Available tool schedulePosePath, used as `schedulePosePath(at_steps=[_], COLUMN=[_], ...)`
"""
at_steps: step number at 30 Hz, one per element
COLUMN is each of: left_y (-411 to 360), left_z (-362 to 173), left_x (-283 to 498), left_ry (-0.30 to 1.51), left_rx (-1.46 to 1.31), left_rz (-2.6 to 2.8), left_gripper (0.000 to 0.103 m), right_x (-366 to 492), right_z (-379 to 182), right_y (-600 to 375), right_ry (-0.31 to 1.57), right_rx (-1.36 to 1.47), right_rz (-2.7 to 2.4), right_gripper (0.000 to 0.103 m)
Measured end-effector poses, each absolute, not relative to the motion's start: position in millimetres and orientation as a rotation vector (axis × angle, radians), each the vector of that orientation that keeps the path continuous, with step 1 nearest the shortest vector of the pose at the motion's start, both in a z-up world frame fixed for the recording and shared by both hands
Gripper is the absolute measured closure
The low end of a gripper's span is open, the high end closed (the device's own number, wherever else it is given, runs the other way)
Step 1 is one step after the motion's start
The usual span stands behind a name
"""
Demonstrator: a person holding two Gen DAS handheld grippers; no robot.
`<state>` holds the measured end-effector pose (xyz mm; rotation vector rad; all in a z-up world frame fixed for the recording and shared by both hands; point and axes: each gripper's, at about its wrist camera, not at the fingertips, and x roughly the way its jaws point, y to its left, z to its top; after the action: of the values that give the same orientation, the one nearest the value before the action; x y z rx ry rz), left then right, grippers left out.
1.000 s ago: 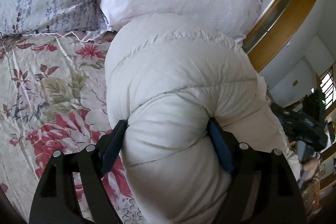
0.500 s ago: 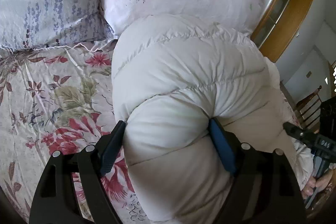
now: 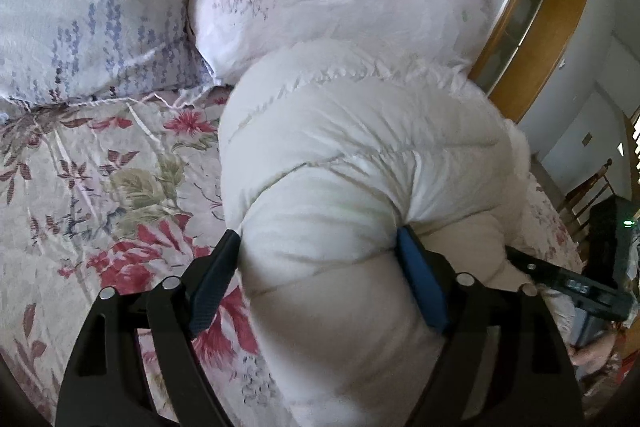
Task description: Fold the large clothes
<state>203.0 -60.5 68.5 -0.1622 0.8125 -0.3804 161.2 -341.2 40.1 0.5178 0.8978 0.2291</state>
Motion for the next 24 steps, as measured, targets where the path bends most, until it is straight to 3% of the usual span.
schedulePosePath(at_steps=[8,15,24], left_y=[-68,-98,-100], left_z=[105,67,55], left_x=[133,131,133], left_ry=[0.723,0.811,0.815], left_rx=[-0.125,0.097,0.158], left_rz=[-0.584,-0.485,-0.451], left_gripper=[0.028,0.027,0.026], right_x=[162,161,155], right_z=[36,35,65], right_y=[-343,-344,-362], right_ry=[0.897,0.891,0.811], right_rx=[0.542,0.557,0.626], right_rz=[0.235,0.241,0.214], right_gripper=[0.086,0.083,0.064])
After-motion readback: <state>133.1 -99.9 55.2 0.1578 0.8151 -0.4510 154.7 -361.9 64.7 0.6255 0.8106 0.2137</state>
